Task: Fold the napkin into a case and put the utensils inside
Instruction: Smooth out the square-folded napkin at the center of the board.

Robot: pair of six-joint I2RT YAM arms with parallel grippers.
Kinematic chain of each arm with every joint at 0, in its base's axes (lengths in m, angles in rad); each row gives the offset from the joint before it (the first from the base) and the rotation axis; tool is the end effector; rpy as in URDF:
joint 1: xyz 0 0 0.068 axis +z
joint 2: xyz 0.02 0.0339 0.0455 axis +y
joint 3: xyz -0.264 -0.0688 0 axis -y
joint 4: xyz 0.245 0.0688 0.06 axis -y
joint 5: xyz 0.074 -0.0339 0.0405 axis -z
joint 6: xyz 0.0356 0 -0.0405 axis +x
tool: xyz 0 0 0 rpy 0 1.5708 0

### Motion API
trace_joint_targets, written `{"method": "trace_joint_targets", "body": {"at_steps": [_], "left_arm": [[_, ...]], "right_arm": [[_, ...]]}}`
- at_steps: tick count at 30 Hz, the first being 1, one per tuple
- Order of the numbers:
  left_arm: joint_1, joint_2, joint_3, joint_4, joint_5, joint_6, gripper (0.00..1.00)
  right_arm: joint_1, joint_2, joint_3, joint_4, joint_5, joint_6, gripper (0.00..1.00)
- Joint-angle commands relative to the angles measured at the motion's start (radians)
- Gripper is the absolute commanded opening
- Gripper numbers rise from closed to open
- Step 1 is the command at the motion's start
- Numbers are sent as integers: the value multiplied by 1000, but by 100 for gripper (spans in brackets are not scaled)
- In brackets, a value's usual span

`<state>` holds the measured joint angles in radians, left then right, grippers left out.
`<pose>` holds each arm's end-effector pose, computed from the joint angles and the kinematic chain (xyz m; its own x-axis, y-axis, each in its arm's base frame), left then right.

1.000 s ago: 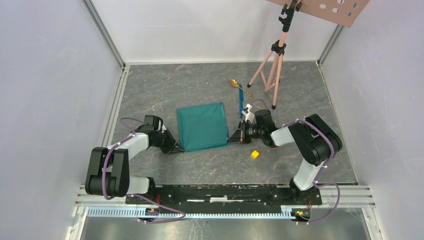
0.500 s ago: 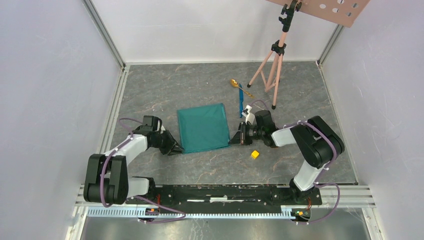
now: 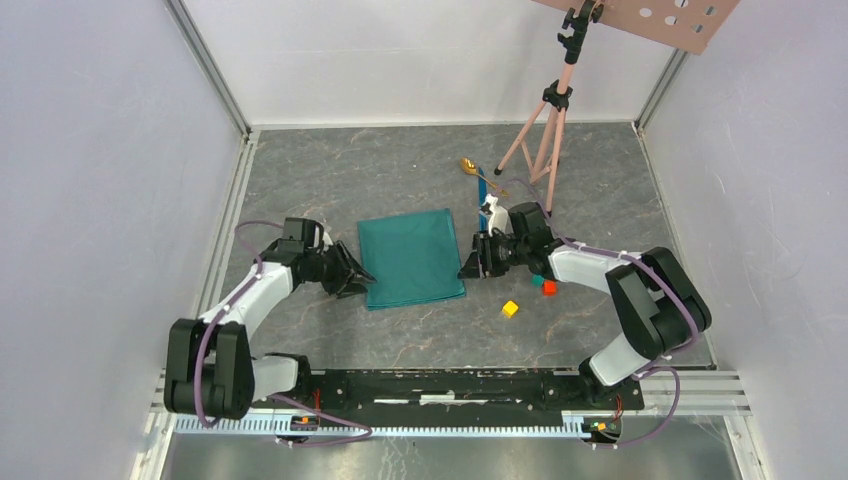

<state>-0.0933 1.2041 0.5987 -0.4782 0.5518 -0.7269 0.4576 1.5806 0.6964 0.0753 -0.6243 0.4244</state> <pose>0.2071 -0.0381 0.1777 -0.8725 -0.4868 -0.0420 -0.3428 0.6712 -0.6573 0.2557 0.1491 0.1516 -0.8882 -0.0650 -0.4549 -0.3893 0.6325 0.6696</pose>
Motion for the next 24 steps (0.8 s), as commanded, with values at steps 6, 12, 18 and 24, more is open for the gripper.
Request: {"method": "trace_joint_targets", "body": {"at_steps": [6, 12, 18, 24], "left_arm": [[-25, 163, -5, 173, -18, -45, 42], [-27, 202, -119, 256, -49, -72, 42], [-27, 143, -121, 224, -30, -68, 42], [-29, 45, -96, 175, -8, -74, 45]], "right_arm": [[70, 121, 18, 277, -123, 131, 48], [70, 125, -34, 198, -27, 28, 48], [101, 78, 61, 143, 5, 8, 56], [158, 190, 244, 262, -46, 165, 67]]}}
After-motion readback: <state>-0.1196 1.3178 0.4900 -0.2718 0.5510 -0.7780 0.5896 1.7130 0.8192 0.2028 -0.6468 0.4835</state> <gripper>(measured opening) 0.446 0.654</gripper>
